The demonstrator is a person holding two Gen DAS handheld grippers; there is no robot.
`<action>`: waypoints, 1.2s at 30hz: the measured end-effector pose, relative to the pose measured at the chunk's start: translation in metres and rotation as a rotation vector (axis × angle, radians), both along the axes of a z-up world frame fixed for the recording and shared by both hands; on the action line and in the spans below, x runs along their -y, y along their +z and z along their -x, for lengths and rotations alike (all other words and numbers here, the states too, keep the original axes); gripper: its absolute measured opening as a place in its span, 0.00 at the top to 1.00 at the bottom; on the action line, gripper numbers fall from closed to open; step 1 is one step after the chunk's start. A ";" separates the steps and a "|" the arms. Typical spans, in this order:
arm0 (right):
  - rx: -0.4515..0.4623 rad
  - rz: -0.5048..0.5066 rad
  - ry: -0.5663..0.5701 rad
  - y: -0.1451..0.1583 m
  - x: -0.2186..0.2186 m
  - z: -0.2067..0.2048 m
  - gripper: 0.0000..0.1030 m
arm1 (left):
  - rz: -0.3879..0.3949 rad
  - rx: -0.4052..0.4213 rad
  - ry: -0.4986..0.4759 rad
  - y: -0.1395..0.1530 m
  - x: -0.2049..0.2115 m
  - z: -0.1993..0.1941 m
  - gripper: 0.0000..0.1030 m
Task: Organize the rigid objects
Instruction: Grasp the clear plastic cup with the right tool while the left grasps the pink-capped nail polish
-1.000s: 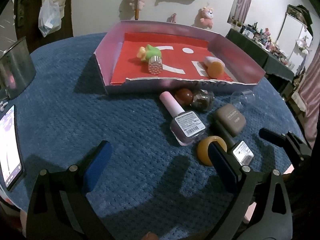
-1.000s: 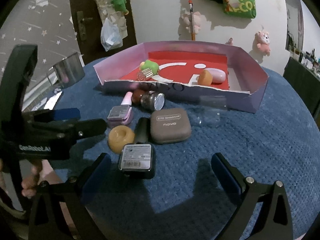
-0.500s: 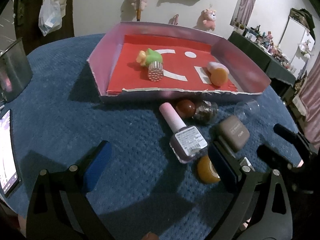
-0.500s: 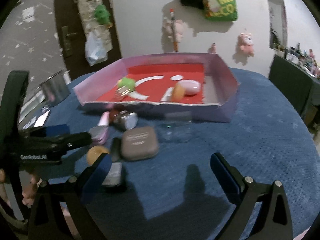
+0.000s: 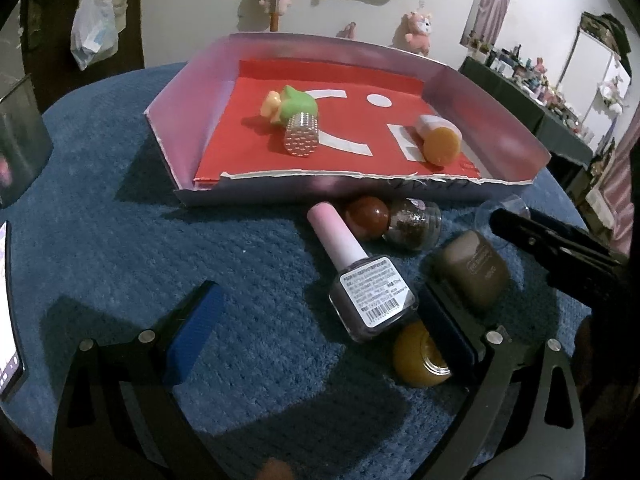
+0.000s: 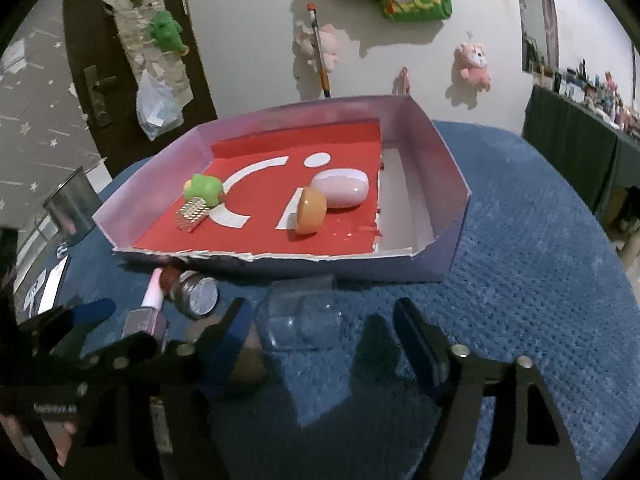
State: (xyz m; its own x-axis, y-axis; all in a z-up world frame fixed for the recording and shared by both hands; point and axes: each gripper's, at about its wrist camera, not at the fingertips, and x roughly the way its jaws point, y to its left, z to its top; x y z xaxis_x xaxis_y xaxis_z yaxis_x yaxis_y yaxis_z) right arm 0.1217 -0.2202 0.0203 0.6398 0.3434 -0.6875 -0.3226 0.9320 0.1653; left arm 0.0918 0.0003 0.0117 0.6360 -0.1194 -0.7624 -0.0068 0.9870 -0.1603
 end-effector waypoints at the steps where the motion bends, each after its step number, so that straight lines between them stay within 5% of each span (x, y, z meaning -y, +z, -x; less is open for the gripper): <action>1: -0.011 -0.006 0.000 -0.002 0.000 -0.003 0.35 | -0.001 0.002 0.006 0.000 0.001 0.000 0.03; 7: -0.042 -0.010 0.009 -0.010 -0.004 -0.009 0.53 | -0.018 0.032 0.047 -0.001 0.009 0.002 0.13; 11: -0.043 -0.002 0.007 -0.010 -0.007 -0.010 0.65 | 0.002 0.052 0.012 0.001 0.014 0.007 0.36; 15: -0.037 0.008 0.011 -0.010 -0.009 -0.008 0.66 | 0.031 0.052 -0.029 0.004 0.018 0.008 0.59; 36: 0.002 -0.107 0.076 0.024 -0.007 0.024 0.66 | 0.073 0.102 -0.060 0.023 0.006 0.028 0.62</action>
